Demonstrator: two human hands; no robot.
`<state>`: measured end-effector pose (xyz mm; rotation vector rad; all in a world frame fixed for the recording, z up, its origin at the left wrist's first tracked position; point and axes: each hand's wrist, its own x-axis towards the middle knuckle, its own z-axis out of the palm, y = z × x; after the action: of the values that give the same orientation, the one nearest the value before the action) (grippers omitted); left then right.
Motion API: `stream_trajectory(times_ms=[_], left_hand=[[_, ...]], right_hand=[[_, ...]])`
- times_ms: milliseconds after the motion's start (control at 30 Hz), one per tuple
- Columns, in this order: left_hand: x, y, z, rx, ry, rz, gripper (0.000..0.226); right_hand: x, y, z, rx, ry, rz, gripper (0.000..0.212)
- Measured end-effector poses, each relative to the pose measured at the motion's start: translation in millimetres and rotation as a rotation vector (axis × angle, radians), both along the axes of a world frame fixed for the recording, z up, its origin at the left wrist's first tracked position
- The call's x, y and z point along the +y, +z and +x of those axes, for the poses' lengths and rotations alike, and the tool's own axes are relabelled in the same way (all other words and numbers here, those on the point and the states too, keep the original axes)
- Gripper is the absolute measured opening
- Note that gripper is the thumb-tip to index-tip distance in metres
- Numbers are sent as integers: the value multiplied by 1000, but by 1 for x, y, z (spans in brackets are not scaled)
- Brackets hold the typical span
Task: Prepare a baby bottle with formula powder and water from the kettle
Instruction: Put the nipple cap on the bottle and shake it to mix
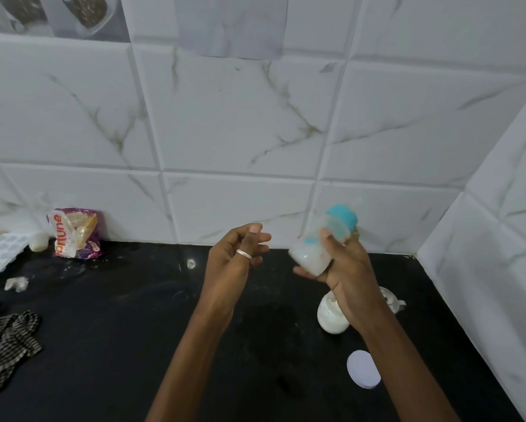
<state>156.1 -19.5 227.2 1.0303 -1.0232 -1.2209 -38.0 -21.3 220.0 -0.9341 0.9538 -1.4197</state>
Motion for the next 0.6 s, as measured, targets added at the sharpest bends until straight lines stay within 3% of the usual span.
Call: stream_trajectory(times_ms=[67,167,200,333,500,600], left_hand=[[0,2,-1,0,3,-6,39],[0,4,-2,8,5,0,28],[0,4,-3,13,4,-3,28],[2,5,-3,13,6,-12,40],[2,3,-5,15,8,10,24],[4,2,-7,6,-3,17,23]], right_hand=[[0,3,1,-20,-42,-20,56],[4,-3,3,256,89,-1,57],[4,-3,1,260,90,0,60],[1,3,-7,-56,-88,-23,52],[8,0,-7,228,78,13,54],[5,6,-10,-29,-64,-7,53]])
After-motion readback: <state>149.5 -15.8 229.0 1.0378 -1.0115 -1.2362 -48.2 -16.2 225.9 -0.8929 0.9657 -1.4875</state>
